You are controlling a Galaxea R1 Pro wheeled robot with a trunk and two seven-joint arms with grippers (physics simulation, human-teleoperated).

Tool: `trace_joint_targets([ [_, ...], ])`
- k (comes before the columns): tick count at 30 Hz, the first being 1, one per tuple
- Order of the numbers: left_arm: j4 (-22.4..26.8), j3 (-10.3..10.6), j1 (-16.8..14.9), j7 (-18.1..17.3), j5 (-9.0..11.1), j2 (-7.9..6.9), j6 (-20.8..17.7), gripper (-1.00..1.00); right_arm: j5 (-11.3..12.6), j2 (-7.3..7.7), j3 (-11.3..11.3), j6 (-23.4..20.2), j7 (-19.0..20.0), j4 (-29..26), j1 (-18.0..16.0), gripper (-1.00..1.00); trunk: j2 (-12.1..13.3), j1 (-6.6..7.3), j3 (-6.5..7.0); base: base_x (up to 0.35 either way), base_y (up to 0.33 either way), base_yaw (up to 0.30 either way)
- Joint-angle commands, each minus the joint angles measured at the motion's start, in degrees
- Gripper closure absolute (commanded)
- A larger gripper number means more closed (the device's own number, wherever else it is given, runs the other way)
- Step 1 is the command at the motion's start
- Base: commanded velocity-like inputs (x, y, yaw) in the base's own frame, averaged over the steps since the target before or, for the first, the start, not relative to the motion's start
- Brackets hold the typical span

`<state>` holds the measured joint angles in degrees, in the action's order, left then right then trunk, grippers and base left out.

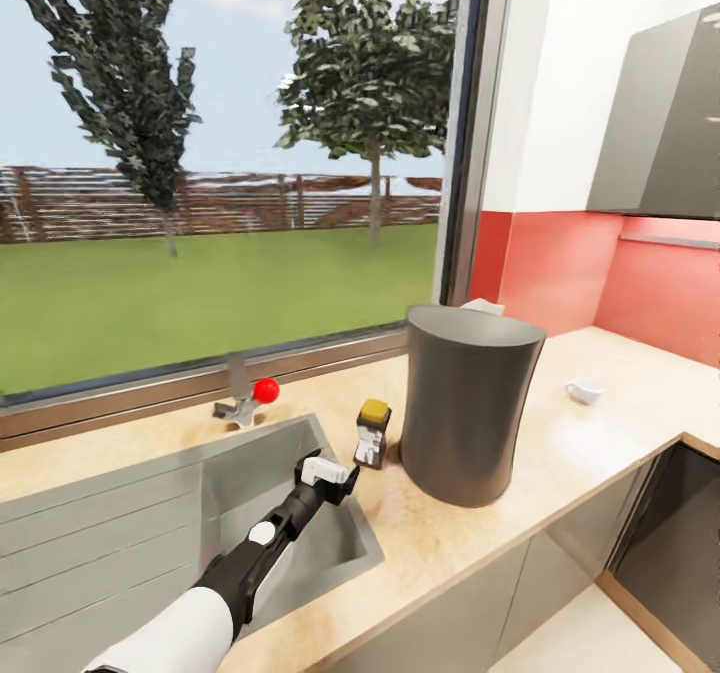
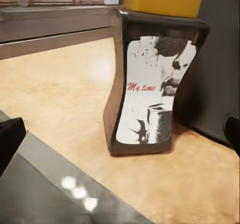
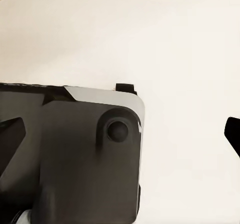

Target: Set up a coffee station on the kitchen countertop: keep the coffee maker on the countertop, move the bottle of coffee from the kitchen shelf to the counter next to the coffee maker, place a paper coffee filter on top of the coffee maker, put the saucer next to the coffee maker with the coffee cup on the saucer, and place the electric kettle next to the coffee maker.

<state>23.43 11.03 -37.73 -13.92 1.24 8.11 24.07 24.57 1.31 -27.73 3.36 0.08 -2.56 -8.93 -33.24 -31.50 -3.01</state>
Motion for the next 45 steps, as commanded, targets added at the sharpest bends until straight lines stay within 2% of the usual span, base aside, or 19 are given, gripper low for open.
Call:
trace_joint_targets([
  [1,-0.05,0.13,-0.06,-0.06,0.10,-0.02,0.19,-1.00,0.57,0.01,-0.48,0.20,0.01,0.01,-0.04,-1.00,-0.11,0.01,-0.11,-0.279,0.189,0.000],
  [6,-0.05,0.19,0.05,-0.06,0.08,-0.02,0.18,-1.00,0.57,0.01,-0.44,0.24,0.01,0.01,-0.04,-1.00,-0.11,0.01,-0.11,-0.307,0.095,0.000],
  [10,0.71,0.34,2.49,-0.15,0.07,-0.02,0.27,-1.00,0.63,0.01,-0.27,0.29,0.01,-0.19,-0.04,-1.00,-0.11,0.01,-0.11,-0.333,-0.007,0.099],
  [27,3.01,0.67,3.31,-0.23,-0.32,0.15,0.28,-1.00,0.57,0.01,-0.31,0.50,0.01,-1.30,-0.04,-1.00,-0.11,0.01,-0.03,-0.314,-0.140,0.268],
  [30,3.31,0.67,5.38,-0.53,-0.28,0.14,0.46,-1.00,0.53,0.01,-0.31,0.51,0.01,-1.30,-0.04,-1.00,-0.11,0.01,0.11,-0.313,-0.109,0.254],
  [31,4.29,0.68,6.93,-0.63,-0.30,0.11,1.19,-1.00,0.55,0.01,-0.31,0.51,0.01,-1.30,-0.04,-1.00,-0.11,0.01,0.16,-0.313,-0.103,0.249],
  [32,11.53,0.83,16.06,-0.75,-0.46,0.03,5.59,-1.00,0.55,0.01,-0.31,0.51,0.01,-1.30,-0.04,-1.00,-0.11,0.01,0.21,-0.313,-0.093,0.247],
  [34,15.59,0.75,21.60,-0.58,-0.48,-0.03,6.80,-1.00,0.56,0.01,-0.31,0.51,0.01,-1.30,-0.04,-1.00,-0.11,0.01,0.31,-0.314,-0.071,0.246],
  [35,18.27,0.68,26.87,-0.41,-0.48,-0.09,7.87,-1.00,0.57,0.01,-0.31,0.54,0.01,-1.30,-0.04,-1.00,-0.11,0.01,0.36,-0.314,-0.024,0.234],
  [36,19.35,0.66,29.33,-0.34,-0.52,-0.13,8.87,-1.00,0.57,0.01,-0.31,0.56,0.01,-1.30,-0.04,-1.00,-0.11,0.01,0.41,-0.314,-0.015,0.217],
  [38,20.80,0.30,36.68,0.60,-0.27,-0.23,13.72,-1.00,0.57,0.01,-0.31,0.59,0.01,-1.33,-0.04,-1.00,-0.11,0.01,0.50,-0.299,-0.005,0.171],
  [41,19.96,0.23,40.72,4.12,-0.20,-0.27,14.91,-1.00,0.57,0.01,-0.31,0.59,0.01,-1.37,-0.04,-1.00,-0.11,0.01,0.56,-0.134,-0.001,0.069],
  [43,15.14,0.16,41.89,7.98,-0.04,-0.33,15.06,-1.00,0.57,0.01,-0.31,0.59,0.01,-1.39,-0.04,-1.00,-0.11,0.01,0.57,-0.026,0.000,0.013],
  [44,10.57,0.16,42.13,10.15,-0.06,-0.36,15.12,-1.00,0.57,0.01,-0.31,0.59,0.01,-1.39,-0.04,-1.00,-0.11,0.01,0.57,-0.007,0.000,0.004],
  [45,8.57,0.18,42.19,11.12,-0.07,-0.36,15.14,-1.00,0.57,0.01,-0.31,0.59,0.01,-1.39,-0.04,-1.00,-0.11,0.01,0.57,-0.005,0.000,0.002],
])
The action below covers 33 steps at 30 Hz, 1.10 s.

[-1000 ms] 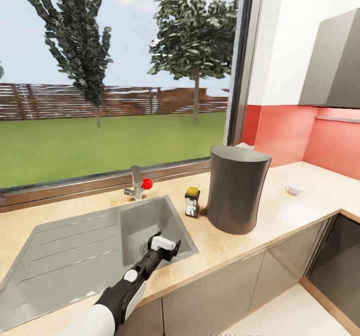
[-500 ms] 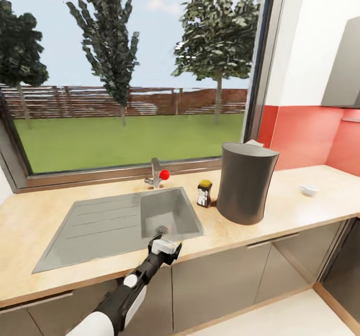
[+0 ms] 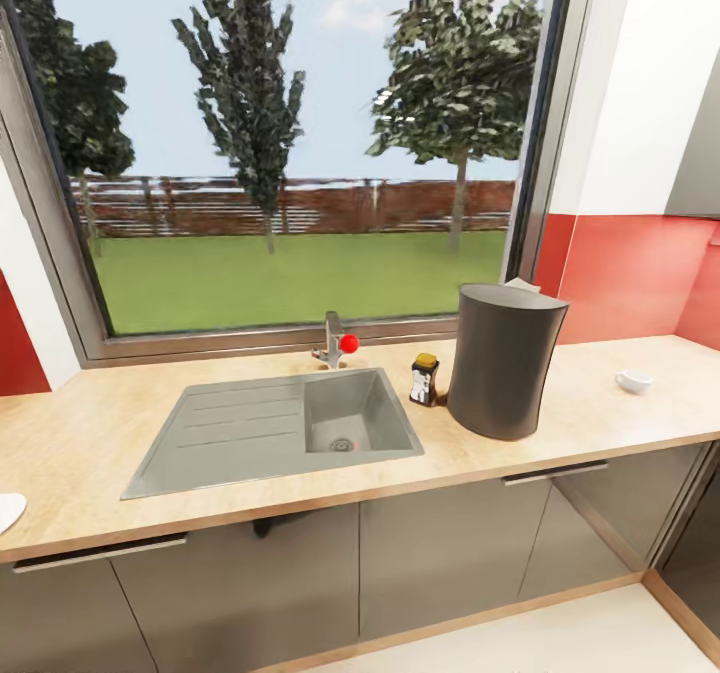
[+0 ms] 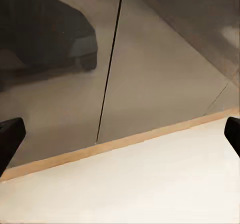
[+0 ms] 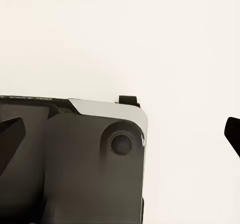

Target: Set up a coffee station on the kitchen countertop: keep the coffee maker on the countertop, move the bottle of coffee from the kitchen shelf to the counter next to the coffee maker, place a paper coffee filter on top of the coffee maker, put the saucer next to the coffee maker with the coffee cup on the saucer, and place the electric kettle next to the coffee maker.

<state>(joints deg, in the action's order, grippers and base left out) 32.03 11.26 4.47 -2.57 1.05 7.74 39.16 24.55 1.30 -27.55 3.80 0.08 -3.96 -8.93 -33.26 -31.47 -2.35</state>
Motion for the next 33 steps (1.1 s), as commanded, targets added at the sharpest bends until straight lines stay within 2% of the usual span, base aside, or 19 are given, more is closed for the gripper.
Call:
trace_joint_targets([
  [1,-4.02,-0.03,0.03,2.21,0.04,-0.16,-0.04,-1.00,0.59,0.02,-0.49,0.19,0.01,0.00,-0.03,-1.00,-0.09,-0.02,-0.09,-0.002,0.000,0.001],
  [3,-7.30,-0.02,-0.05,4.06,0.07,-0.79,-0.08,-1.00,0.60,0.02,-0.44,0.22,0.01,0.00,-0.03,-1.00,-0.09,-0.02,-0.09,0.000,0.000,0.000],
  [5,-11.09,-0.02,-0.24,6.22,0.17,-2.01,-0.12,-1.00,0.71,0.02,-0.36,0.16,0.01,0.00,-0.03,-1.00,-0.09,-0.02,-0.09,0.000,0.000,0.000],
  [8,-13.92,-0.07,-0.29,8.34,0.31,-3.42,-0.14,-1.00,0.81,0.00,-0.32,0.06,0.01,0.00,-0.03,-1.00,-0.09,-0.02,-0.09,0.000,0.000,0.000],
  [9,-16.66,-0.09,-0.26,9.74,0.34,-4.00,-0.14,-1.00,0.84,-0.05,-0.31,0.03,0.01,0.00,-0.03,-1.00,-0.09,-0.02,-0.09,0.000,0.000,0.000],
  [13,-19.84,-0.16,-0.25,11.12,0.40,-4.21,-0.13,-1.00,0.77,-0.07,-0.31,0.00,0.03,0.07,-0.03,-1.00,-0.09,-0.02,-0.09,0.000,0.000,0.000],
  [14,-21.24,-0.25,-0.25,13.72,0.44,-4.16,-2.10,-1.00,0.62,-0.07,-0.48,-0.02,0.09,0.09,-0.03,-1.00,-0.09,-0.02,-0.09,0.000,0.000,0.135],
  [19,-23.34,-0.61,-0.25,14.24,0.50,-4.13,-9.78,-1.00,0.53,-0.07,-0.58,-0.02,0.10,0.17,-0.03,-1.00,-0.09,-0.02,-0.09,0.000,0.000,0.241],
  [22,-23.96,-2.48,-0.25,14.30,0.52,-4.13,-14.00,-1.00,0.51,-0.07,-0.64,-0.02,0.10,0.17,-0.03,-1.00,-0.09,-0.02,-0.09,0.000,0.000,0.271],
  [25,-24.16,-6.85,-0.21,14.09,0.47,-4.13,-18.27,-1.00,0.50,-0.07,-0.65,-0.02,0.10,0.18,-0.03,-1.00,-0.09,-0.02,-0.09,0.000,0.000,0.276],
  [28,-24.19,-10.07,-0.19,13.80,0.45,-4.19,-20.64,-1.00,0.50,-0.02,-0.68,-0.02,0.10,0.22,-0.03,-1.00,-0.09,-0.02,-0.09,0.000,0.000,0.278],
  [33,-24.27,-11.95,-0.17,13.67,0.44,-4.23,-21.79,-1.00,0.43,0.01,-0.72,-0.02,0.10,0.37,-0.03,-1.00,-0.09,-0.02,-0.09,0.000,0.000,0.278],
])
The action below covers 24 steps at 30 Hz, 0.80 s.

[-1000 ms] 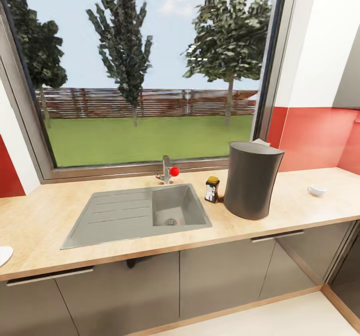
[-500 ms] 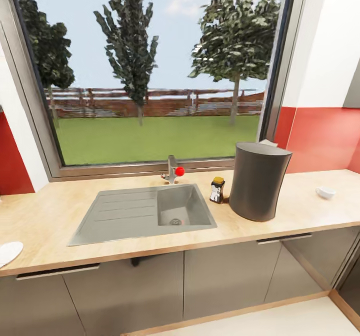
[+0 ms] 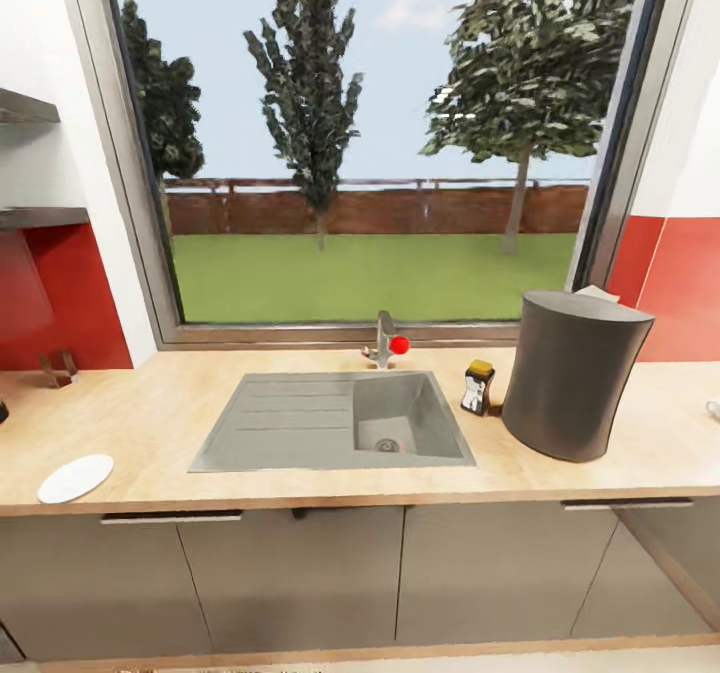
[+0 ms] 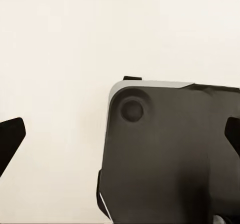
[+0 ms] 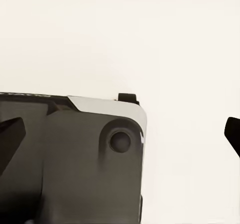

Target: Set up a coffee station on the kitchen countertop: keep the coffee maker on the countertop, move the bottle of coffee from the kitchen shelf to the counter next to the coffee maker, place a paper coffee filter on top of the coffee maker, put the saucer next to the coffee maker with the coffee cup on the saucer, and place the electric kettle next to the coffee maker.

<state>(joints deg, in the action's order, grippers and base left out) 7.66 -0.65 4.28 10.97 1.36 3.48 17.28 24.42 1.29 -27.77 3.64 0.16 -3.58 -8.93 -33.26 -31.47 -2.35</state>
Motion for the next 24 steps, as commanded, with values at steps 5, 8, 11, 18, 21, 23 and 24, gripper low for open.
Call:
trace_joint_targets([
  [5,-0.25,-0.66,0.02,0.17,0.20,-0.29,-0.18,-1.00,0.54,0.09,-0.52,0.12,0.02,0.09,-0.03,-1.00,-0.09,-0.02,-0.09,0.000,0.000,0.278],
  [8,-0.60,-2.35,0.02,0.19,0.72,-0.62,-0.34,-1.00,0.54,0.11,-0.53,0.10,0.00,0.15,-0.03,-1.00,-0.09,-0.02,-0.09,0.000,0.000,0.278],
  [11,-0.66,-3.59,0.02,0.23,1.03,-0.96,-2.78,-1.00,0.54,0.11,-0.53,0.08,-0.05,0.21,-0.03,-1.00,-0.09,-0.02,-0.09,0.000,0.094,0.278],
  [18,-0.63,-3.92,0.02,0.26,1.10,-1.77,-4.95,-1.00,0.54,0.17,-0.53,0.13,-0.07,0.30,-0.03,-1.00,-0.09,-0.02,-0.09,0.000,0.290,0.278],
  [21,-0.63,-3.92,0.02,-0.05,1.03,-1.89,-4.90,-1.00,0.47,0.60,-0.53,0.14,-0.07,0.37,-0.03,-1.00,-0.09,-0.02,-0.09,0.000,0.309,0.278],
  [23,-0.63,-3.92,0.02,-0.09,1.03,-1.90,-4.85,-1.00,0.46,0.62,-0.53,0.14,-0.07,0.39,-0.03,-1.00,-0.09,-0.02,-0.09,0.007,0.323,0.278],
  [24,-0.63,-3.92,0.02,-0.12,1.02,-1.90,-4.83,-1.00,0.46,0.63,-0.53,0.14,-0.07,0.40,-0.03,-1.00,-0.09,-0.02,-0.09,0.037,0.330,0.278],
])
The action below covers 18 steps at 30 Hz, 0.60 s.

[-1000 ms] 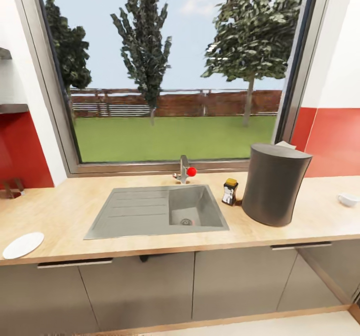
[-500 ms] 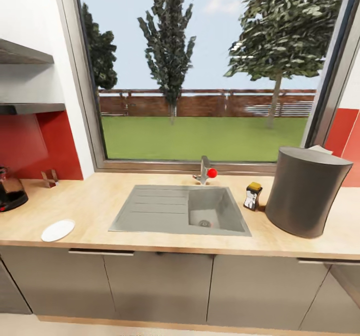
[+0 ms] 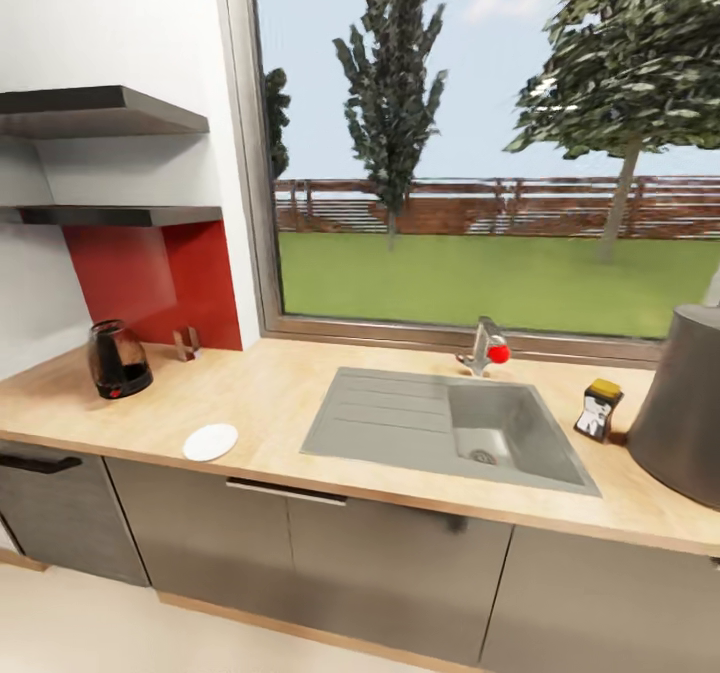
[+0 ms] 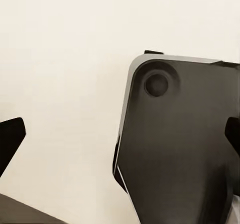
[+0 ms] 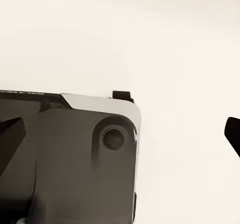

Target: Set up a coffee station on the kitchen countertop: keep the coffee maker on the countertop, move the bottle of coffee from the kitchen shelf to the counter next to the coffee maker, place a paper coffee filter on top of the coffee maker, put the saucer next to the coffee maker with the coffee cup on the saucer, and place the electric kettle next to the coffee maker.

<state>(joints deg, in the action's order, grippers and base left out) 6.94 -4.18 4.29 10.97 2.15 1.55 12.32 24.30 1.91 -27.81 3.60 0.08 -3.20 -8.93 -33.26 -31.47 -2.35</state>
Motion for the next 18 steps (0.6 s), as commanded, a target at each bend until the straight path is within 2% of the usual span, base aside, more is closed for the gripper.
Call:
trace_joint_targets([
  [1,0.09,-0.39,0.02,-0.14,0.22,0.05,0.20,-1.00,0.58,0.02,-0.49,0.18,0.01,0.03,-0.04,-1.00,-0.09,-0.03,-0.09,0.062,0.334,0.278],
  [9,0.09,-0.37,0.02,-0.18,0.21,0.13,0.39,-1.00,0.58,0.08,-0.49,0.18,-0.16,0.04,-0.04,-1.00,-0.09,-0.03,-0.09,0.076,0.336,0.255],
  [13,0.09,-0.07,0.02,-0.23,0.01,0.26,0.45,-1.00,0.57,1.03,-0.54,0.19,-0.24,-0.06,-0.04,-1.00,-0.09,-0.03,-0.09,0.084,0.337,0.054],
  [18,0.09,0.18,0.02,-0.18,-0.18,0.31,0.41,-1.00,0.63,1.32,-0.51,0.11,-0.25,-0.25,-0.04,-1.00,-0.09,-0.03,-0.09,0.085,0.337,0.007],
])
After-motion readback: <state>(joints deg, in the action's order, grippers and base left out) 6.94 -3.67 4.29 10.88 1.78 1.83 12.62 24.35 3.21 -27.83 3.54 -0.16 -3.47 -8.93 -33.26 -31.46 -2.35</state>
